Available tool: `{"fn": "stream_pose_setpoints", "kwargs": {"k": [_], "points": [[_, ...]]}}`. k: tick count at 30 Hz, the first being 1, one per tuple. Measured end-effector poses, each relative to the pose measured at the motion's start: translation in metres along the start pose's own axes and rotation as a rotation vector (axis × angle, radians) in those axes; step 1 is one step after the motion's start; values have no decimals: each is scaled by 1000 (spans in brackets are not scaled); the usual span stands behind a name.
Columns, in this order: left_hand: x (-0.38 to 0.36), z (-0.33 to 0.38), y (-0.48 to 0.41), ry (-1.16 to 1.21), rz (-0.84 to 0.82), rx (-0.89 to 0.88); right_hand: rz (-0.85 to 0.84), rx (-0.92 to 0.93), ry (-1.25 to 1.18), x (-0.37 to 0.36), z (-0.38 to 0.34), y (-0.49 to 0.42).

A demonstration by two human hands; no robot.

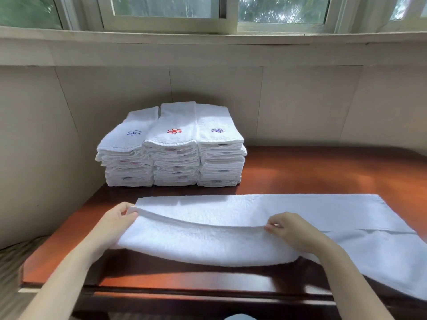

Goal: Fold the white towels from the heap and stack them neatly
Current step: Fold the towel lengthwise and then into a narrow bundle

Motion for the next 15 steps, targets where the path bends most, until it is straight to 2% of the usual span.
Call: {"fn": "stream_pose_setpoints", "kwargs": {"k": [5, 10, 12, 15], "points": [[-13, 15, -35, -40, 33, -50, 31, 19, 142, 12, -11, -50], [-31, 2, -64, -229, 11, -5, -95, -11, 294, -6, -15, -96], [-33, -4, -66, -286, 60, 23, -52, -14, 347, -22, -10, -100], [-38, -10, -71, -390, 109, 22, 103, 2, 402, -39, -4, -104]]}}
Point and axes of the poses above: each hand's wrist, its own y-axis away from the middle knuckle, its own x-axis out of the back of the hand, z = x × y, the point moved 5 cm from there along -y, towards the middle knuckle, and after that the axes turned 10 degrees about z, right-handed, at the moved point
